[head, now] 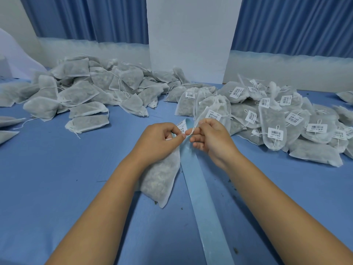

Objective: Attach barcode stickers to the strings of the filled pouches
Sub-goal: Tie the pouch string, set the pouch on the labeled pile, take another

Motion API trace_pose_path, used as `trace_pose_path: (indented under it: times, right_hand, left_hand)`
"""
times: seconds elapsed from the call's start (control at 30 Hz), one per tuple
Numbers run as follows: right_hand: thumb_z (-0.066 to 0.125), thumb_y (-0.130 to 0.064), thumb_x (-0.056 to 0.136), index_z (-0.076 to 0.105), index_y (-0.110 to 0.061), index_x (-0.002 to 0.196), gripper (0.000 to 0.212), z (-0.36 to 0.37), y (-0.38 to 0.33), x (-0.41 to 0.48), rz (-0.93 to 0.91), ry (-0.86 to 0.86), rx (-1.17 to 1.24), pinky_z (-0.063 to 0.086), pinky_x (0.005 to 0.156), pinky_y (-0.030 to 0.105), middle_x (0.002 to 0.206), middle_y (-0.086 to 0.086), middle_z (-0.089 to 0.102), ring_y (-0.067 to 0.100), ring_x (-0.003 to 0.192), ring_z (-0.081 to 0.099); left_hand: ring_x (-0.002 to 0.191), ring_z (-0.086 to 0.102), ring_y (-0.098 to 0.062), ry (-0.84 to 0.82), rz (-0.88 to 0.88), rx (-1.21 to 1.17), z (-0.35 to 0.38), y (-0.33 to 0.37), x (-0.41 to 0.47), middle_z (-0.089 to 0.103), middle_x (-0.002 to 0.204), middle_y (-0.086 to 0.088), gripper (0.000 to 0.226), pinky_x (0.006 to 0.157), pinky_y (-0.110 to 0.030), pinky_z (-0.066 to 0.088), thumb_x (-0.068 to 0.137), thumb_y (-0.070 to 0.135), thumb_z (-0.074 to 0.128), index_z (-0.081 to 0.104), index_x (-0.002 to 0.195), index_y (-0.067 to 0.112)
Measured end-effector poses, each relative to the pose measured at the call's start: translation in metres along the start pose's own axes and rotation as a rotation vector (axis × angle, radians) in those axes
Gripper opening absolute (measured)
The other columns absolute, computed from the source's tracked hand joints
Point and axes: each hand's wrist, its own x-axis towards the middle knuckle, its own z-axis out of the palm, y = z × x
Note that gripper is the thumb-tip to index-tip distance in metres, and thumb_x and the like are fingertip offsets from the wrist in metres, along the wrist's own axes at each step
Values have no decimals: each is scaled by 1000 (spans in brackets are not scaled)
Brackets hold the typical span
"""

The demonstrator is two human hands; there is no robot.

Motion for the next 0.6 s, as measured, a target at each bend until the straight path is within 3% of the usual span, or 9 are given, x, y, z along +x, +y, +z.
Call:
trace_pose_path:
  times: [0.33,0.5,0.6]
  right_hand:
    - [37,-5,102,45,-8,94,12,-1,0,1,-21,3,59,54,55,22,61,5,69,13,54,65]
    - [38,-5,102,45,-8,95,10,-2,-1,2,-37,23,68,55,57,22,60,3,69,13,55,66]
    - [39,-7,102,45,-8,94,10,-1,-1,2,-64,19,79,55,59,23,62,3,69,13,57,66]
  left_hand:
    - [46,37,-7,-10,-10,44,0,-2,2,44,45,10,19,54,-27,34,88,34,71,68,72,24]
    - [42,33,-4,-102,-83,-116,-7,1,0,43,48,12,28,44,-13,28,91,44,67,72,76,20]
    - [64,51,-4,-261,-207,-145,-19,-1,0,59,69,10,20,65,-18,40,88,40,64,74,86,23]
